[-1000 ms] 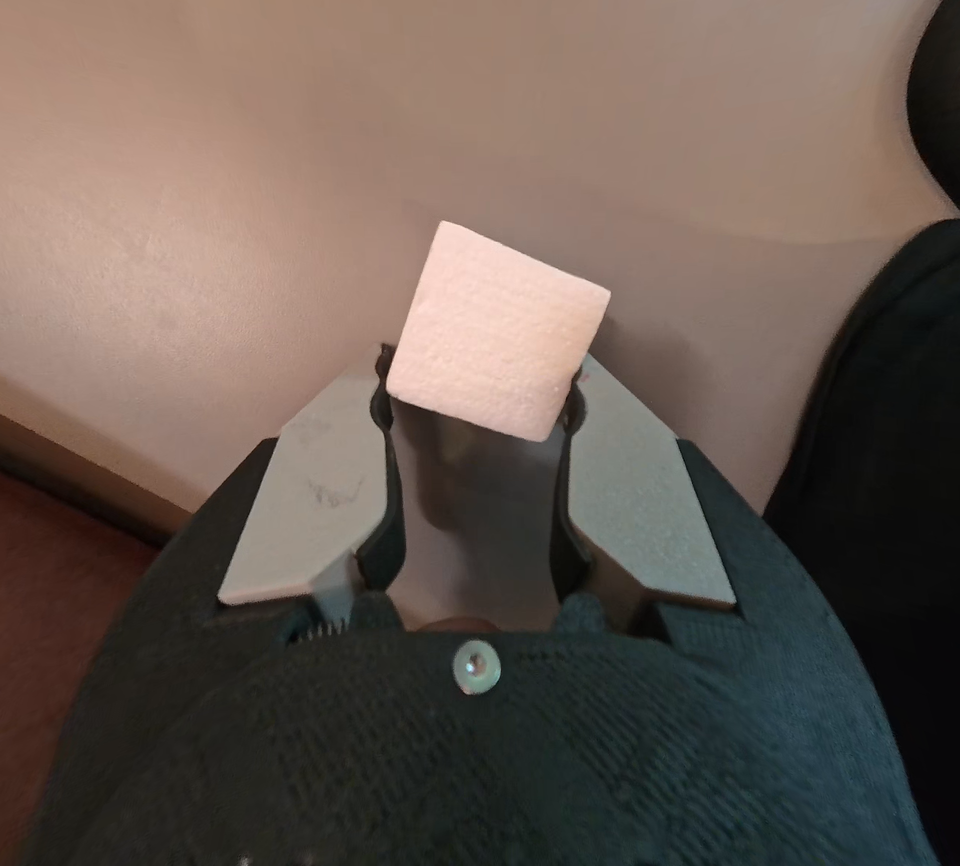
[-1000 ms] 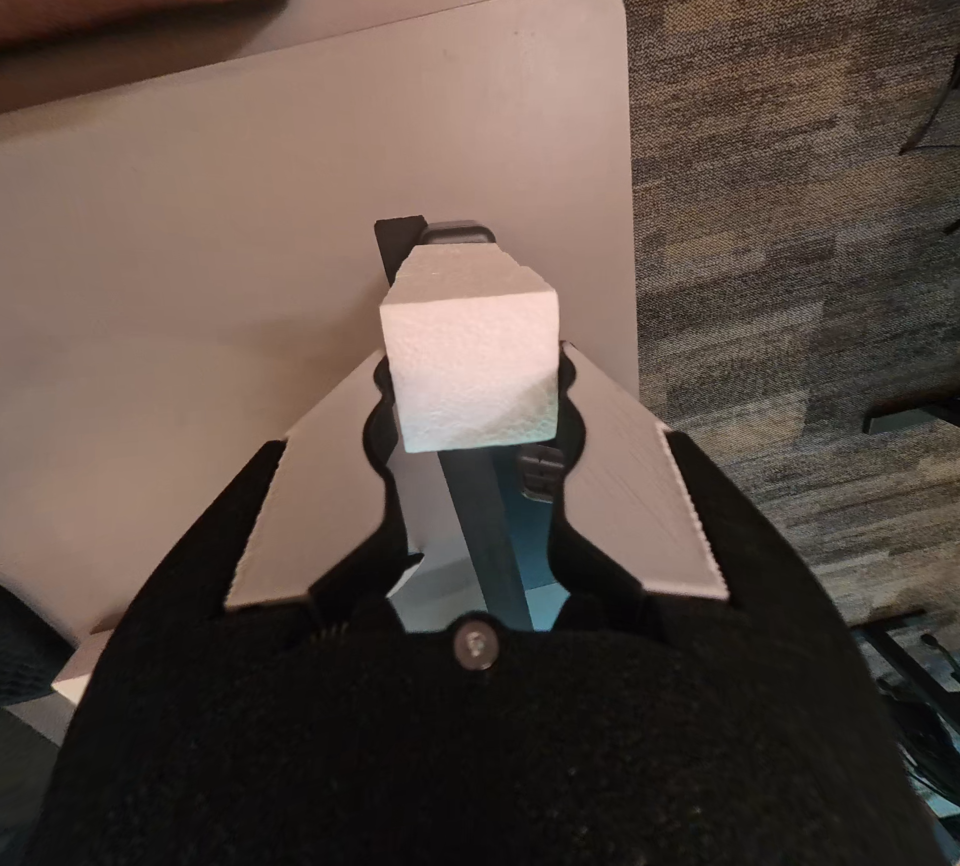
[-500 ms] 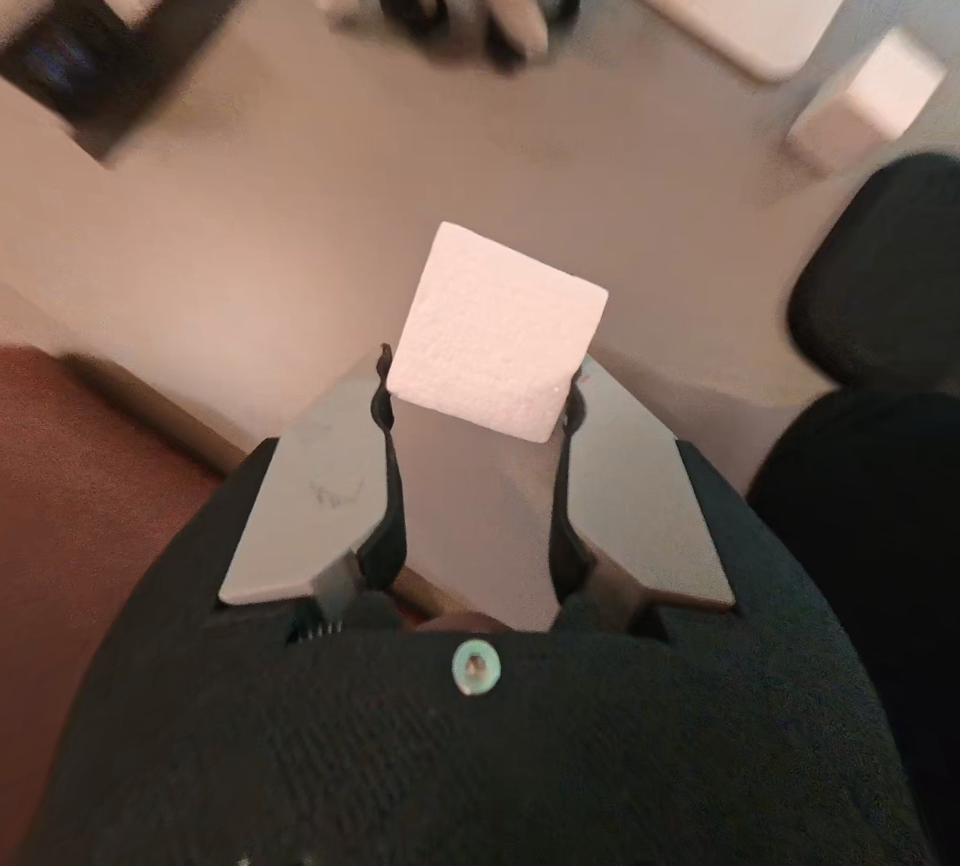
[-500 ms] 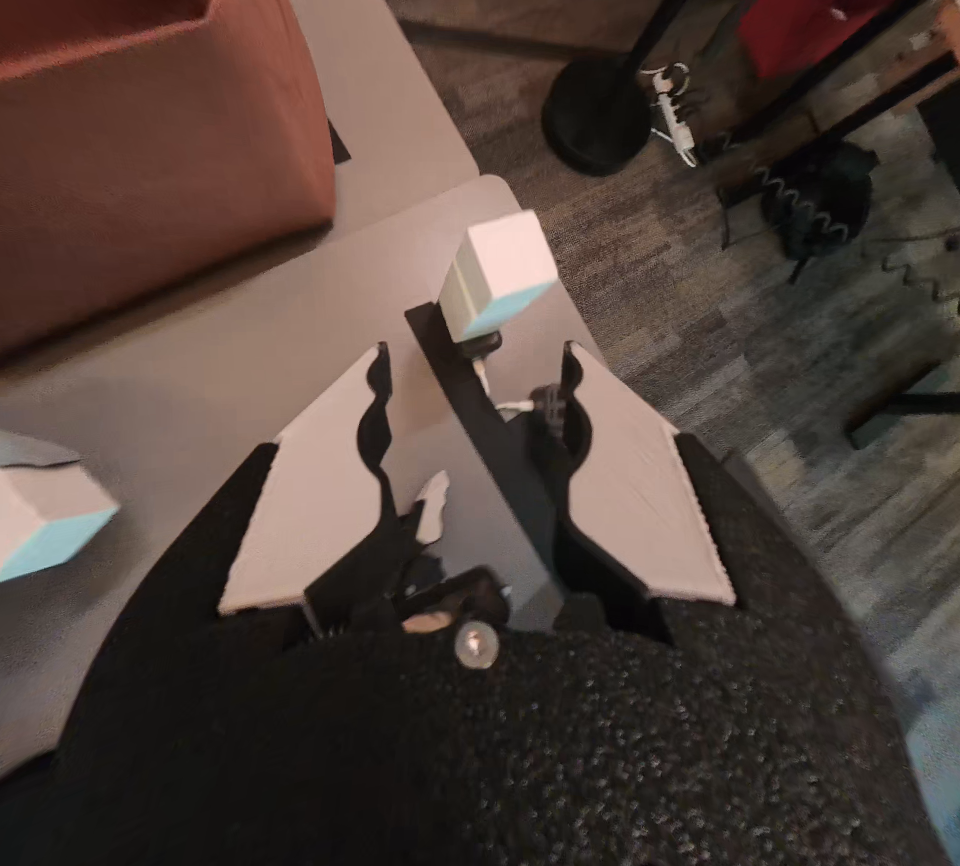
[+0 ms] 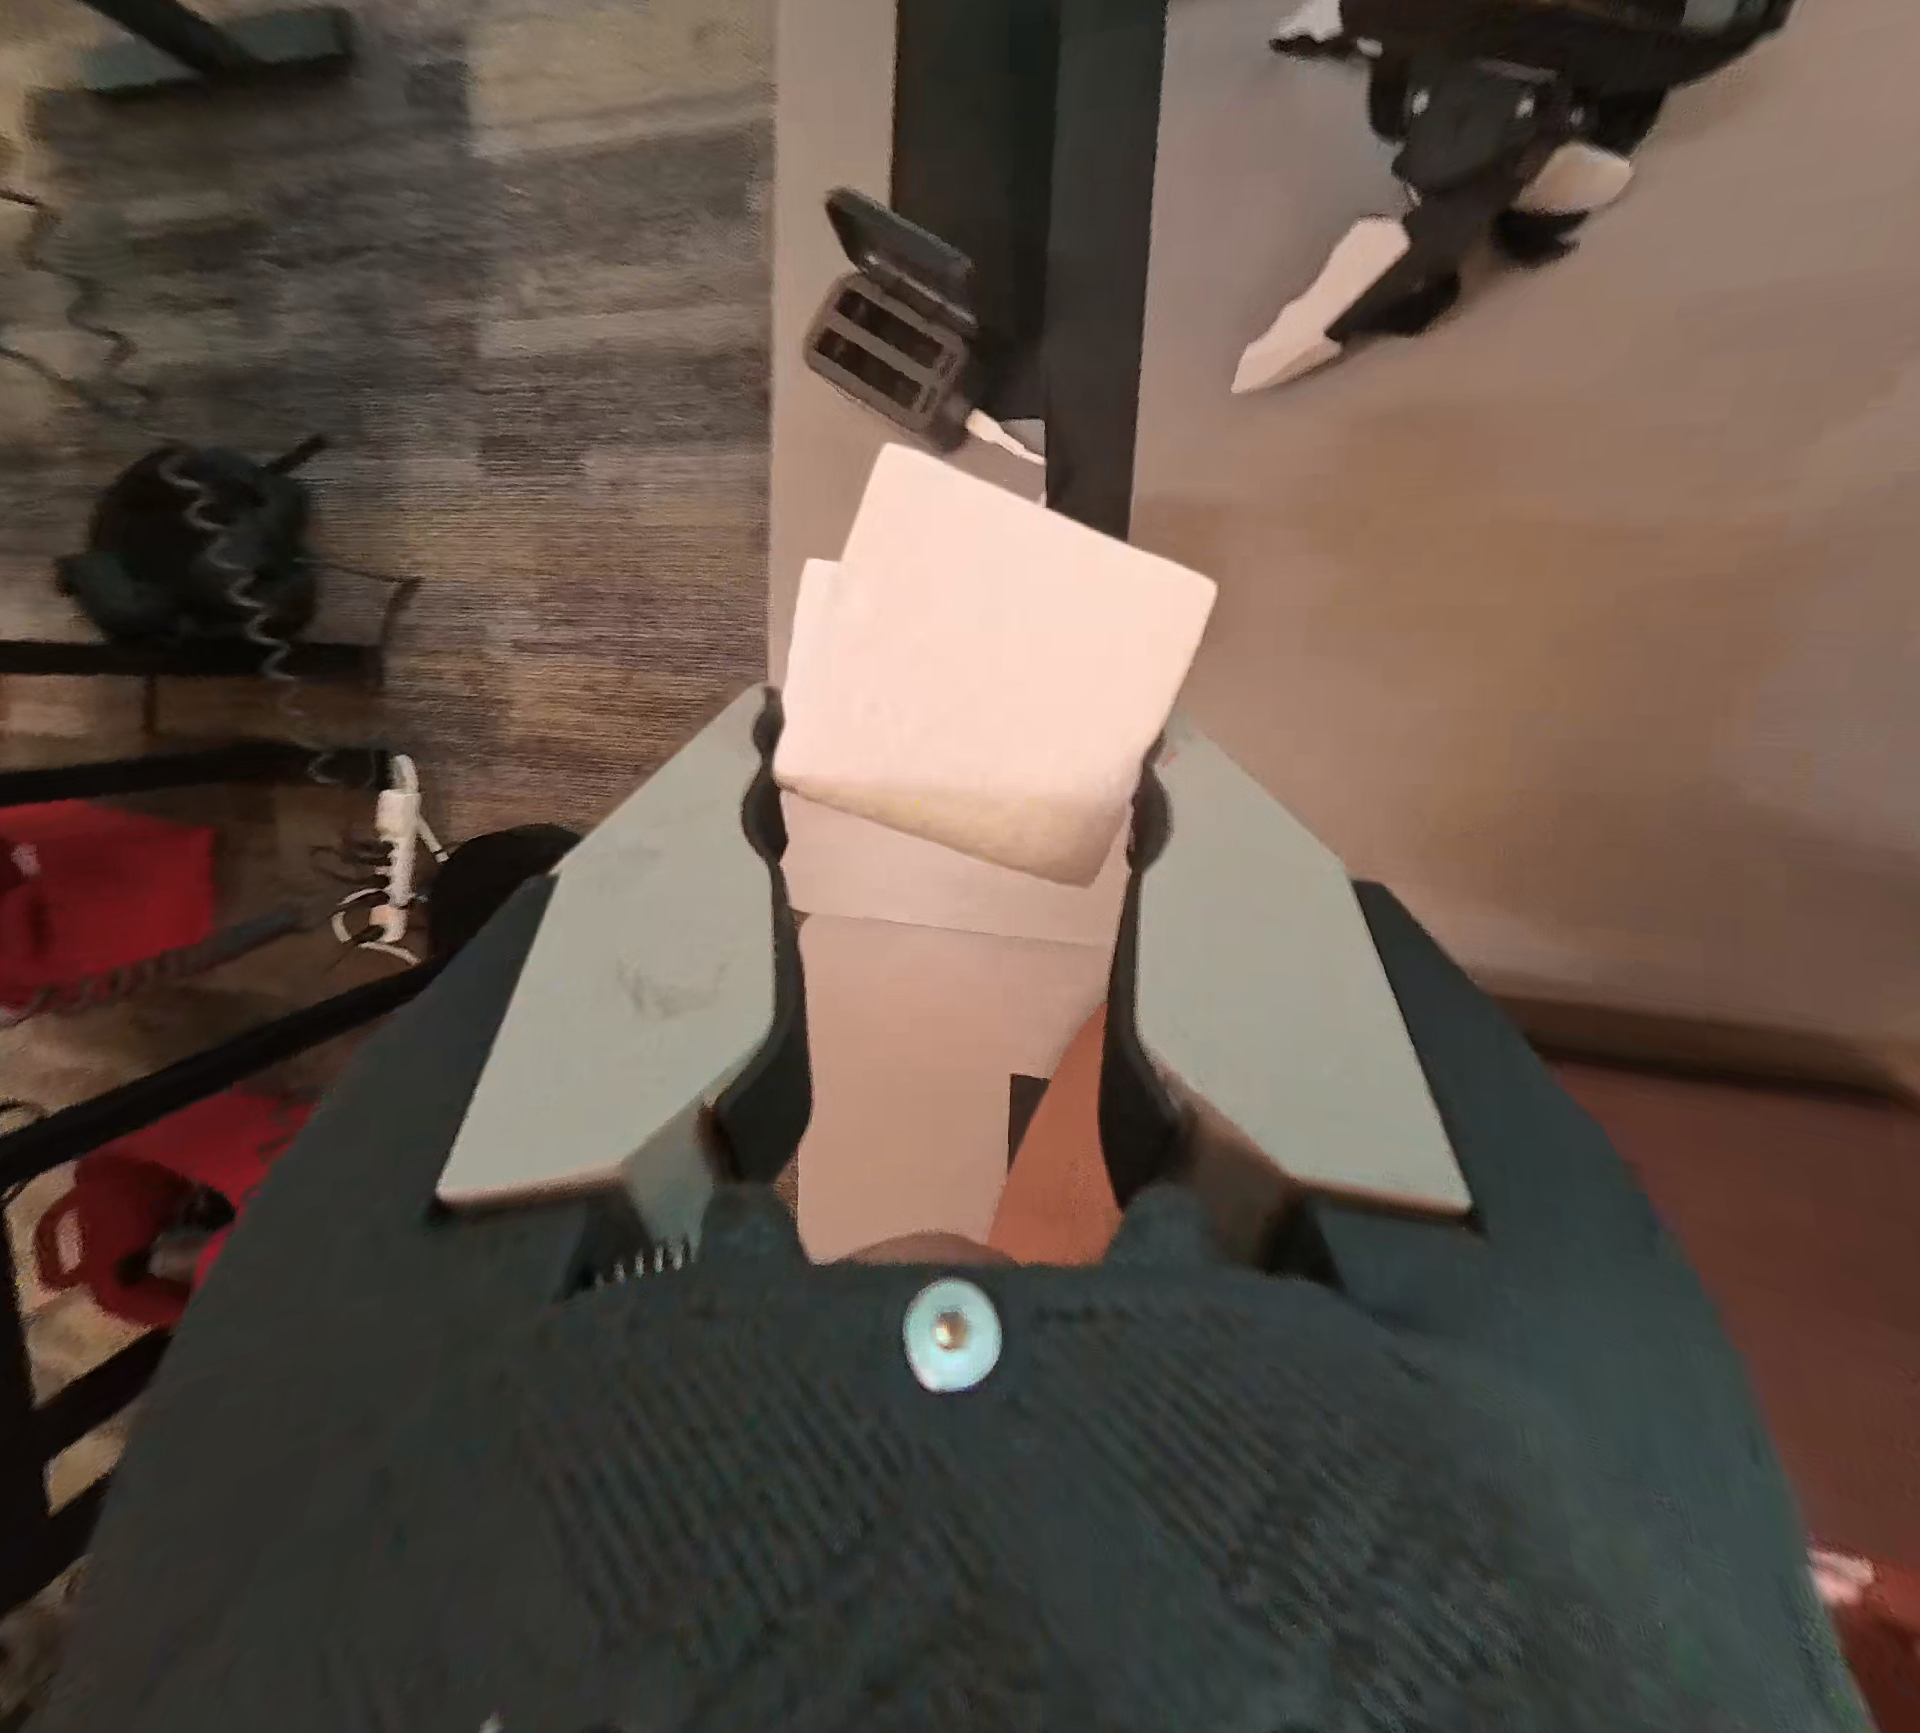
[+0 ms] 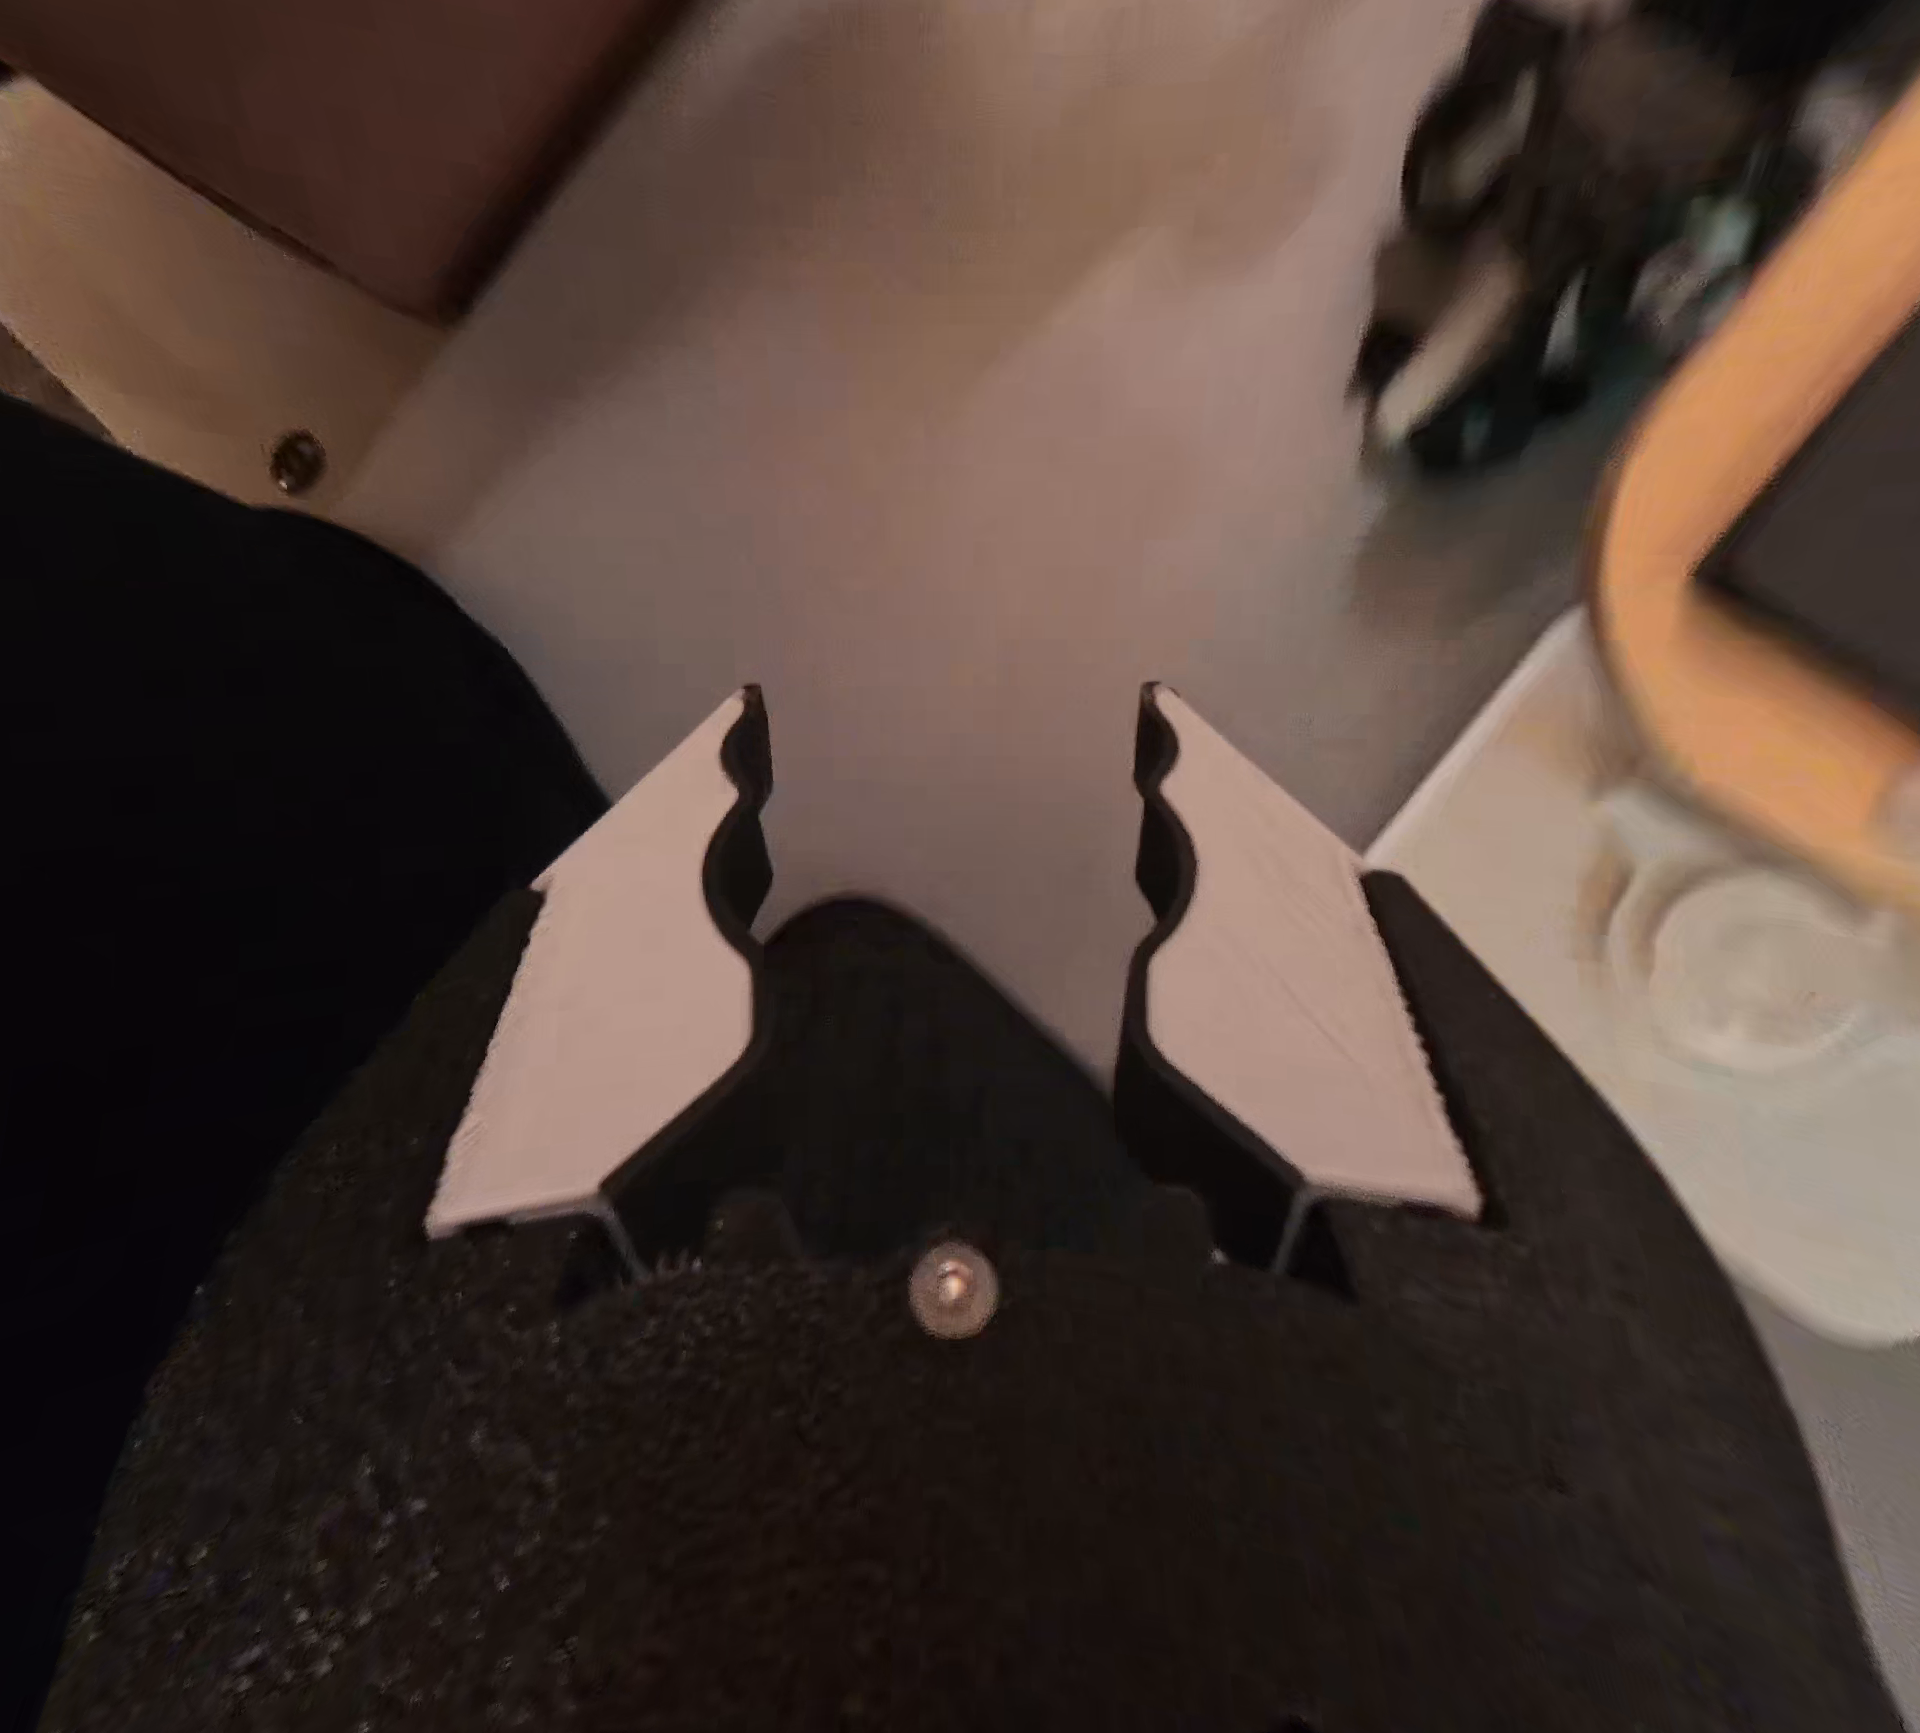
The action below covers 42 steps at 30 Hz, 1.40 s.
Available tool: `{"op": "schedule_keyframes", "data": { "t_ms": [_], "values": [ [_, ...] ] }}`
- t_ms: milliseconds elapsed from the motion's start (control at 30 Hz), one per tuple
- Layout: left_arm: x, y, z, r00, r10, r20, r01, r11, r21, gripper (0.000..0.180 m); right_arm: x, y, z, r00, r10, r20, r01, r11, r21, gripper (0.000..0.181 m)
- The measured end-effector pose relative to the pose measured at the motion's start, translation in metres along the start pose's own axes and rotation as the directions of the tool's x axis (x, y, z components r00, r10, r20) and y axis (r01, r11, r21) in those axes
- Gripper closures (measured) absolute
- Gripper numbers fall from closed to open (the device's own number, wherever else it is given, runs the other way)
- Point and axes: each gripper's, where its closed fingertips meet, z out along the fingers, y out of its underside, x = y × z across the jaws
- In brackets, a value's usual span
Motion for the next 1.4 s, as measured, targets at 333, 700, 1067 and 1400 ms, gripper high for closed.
{"op": "schedule_keyframes", "data": {
  "t_ms": [333,700,1067,1400],
  "values": [
    [-0.028,0.016,0.044,0.991,0.045,-0.127,-0.059,0.992,-0.108,0.115,0.101,0.099,-0.013,0.849,0.360,-0.388,-0.392,0.920,-0.006,0.103],
    [-0.030,0.025,0.060,0.992,-0.055,-0.115,0.042,0.993,-0.112,0.114,0.107,0.138,0.049,0.853,0.333,-0.402,-0.433,0.882,-0.188,0.097],
    [-0.021,0.029,0.062,0.991,-0.101,-0.088,0.089,0.987,-0.131,0.107,0.095,0.150,0.063,0.874,0.327,-0.359,-0.419,0.882,-0.216,0.121],
    [-0.031,0.027,0.041,0.986,-0.164,-0.015,0.162,0.984,-0.077,0.103,0.049,0.073,0.036,0.942,0.235,-0.241,-0.267,0.957,-0.110,0.121]
  ]
}}
